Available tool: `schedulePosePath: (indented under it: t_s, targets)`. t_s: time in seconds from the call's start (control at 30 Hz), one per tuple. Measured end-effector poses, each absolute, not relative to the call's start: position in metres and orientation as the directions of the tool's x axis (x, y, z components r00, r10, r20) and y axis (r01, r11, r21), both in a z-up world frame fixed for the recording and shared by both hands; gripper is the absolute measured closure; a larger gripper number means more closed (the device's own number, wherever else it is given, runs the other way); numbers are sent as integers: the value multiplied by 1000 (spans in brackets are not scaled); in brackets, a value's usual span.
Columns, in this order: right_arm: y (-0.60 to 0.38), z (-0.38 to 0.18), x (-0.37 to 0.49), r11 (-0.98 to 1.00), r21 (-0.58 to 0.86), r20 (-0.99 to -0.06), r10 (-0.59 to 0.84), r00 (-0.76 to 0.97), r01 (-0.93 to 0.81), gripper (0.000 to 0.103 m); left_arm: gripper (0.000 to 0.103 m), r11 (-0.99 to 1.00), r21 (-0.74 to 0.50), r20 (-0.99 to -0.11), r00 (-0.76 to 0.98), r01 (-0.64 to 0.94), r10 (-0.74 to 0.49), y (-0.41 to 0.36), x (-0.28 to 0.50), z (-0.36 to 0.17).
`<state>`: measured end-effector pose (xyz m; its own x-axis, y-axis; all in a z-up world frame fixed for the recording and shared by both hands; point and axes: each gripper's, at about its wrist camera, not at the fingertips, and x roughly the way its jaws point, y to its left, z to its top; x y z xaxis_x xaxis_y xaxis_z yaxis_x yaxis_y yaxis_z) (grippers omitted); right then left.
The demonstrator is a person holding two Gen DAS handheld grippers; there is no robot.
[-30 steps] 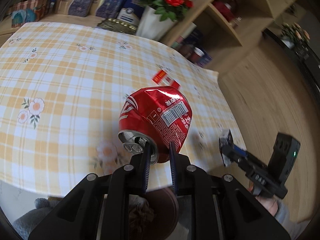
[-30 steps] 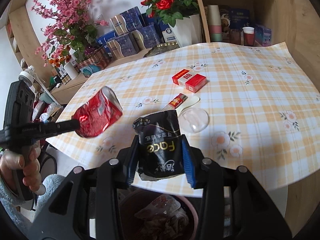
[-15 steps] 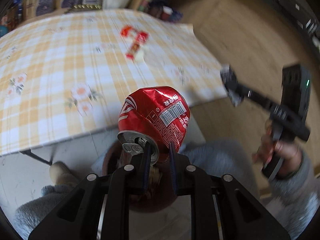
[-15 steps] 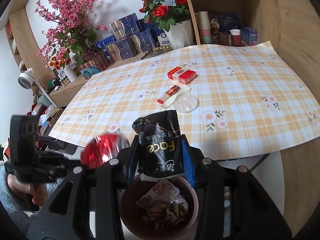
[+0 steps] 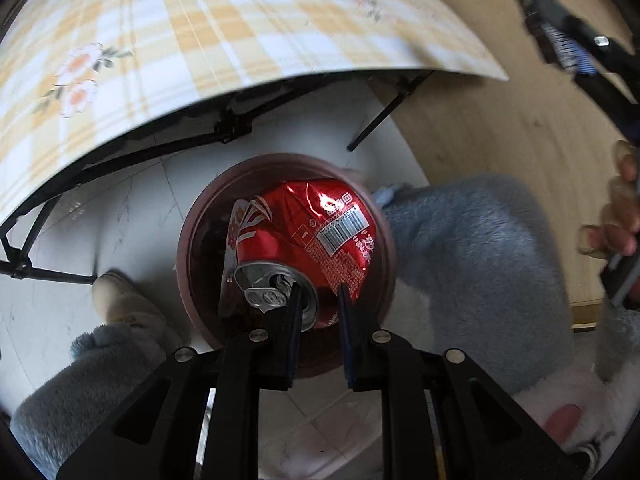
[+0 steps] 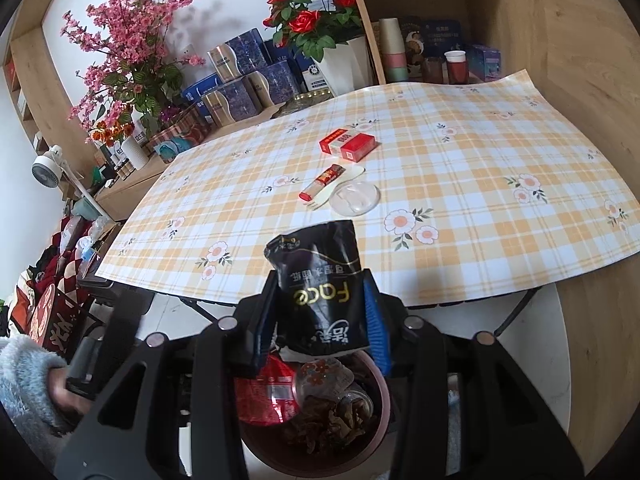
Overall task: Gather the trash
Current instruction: 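Open both tools to drop the can and snack bag into the bin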
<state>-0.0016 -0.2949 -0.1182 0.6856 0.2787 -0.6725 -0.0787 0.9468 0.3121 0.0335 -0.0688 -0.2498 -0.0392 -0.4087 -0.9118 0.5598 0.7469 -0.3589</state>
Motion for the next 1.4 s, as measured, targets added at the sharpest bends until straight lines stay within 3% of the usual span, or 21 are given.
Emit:
schedulePosePath:
  t_s: [0.17,0.2,0.23,0.3,0.57,0.77,0.93,1.2,1.4]
  targets:
    - [-299,-125,-4,945,320,-681,277,677,-65,61,85,742,-376,-908,-62,555,-414,-84,44,-272]
    - [-300,-126,-4,945,321,-683,277,676,-63,61,72,738,-379,-906,-60,558,-420,-87,43,-274]
    - [-300,-127,-4,945,322,-685,277,674,-61,61,47,738,-370,-906,-41,564,-422,-89,43,-274]
    - [-300,-129,-6,946,318,-691,274,669,-59,61,37,734,-371,-897,-15,569,-441,-91,42,-271]
    - [-288,-154,-11,945,320,-731,288,619,-63,61,31,756,-403,-821,161,516,-547,-62,49,-222]
    - [-264,-184,-11,944,318,-776,315,547,-93,61,25,803,-368,-759,347,468,-551,-32,43,-181]
    - [-242,-210,-10,946,301,-810,320,491,-120,61,20,871,-269,-714,522,411,-467,-11,27,-154]
    - [-229,-232,-13,953,271,-844,303,442,-136,61,18,954,-154,-695,658,257,-289,25,16,-146]
    - [-227,-242,-7,956,263,-871,294,394,-132,61,17,976,-157,-696,684,154,-220,51,17,-149]
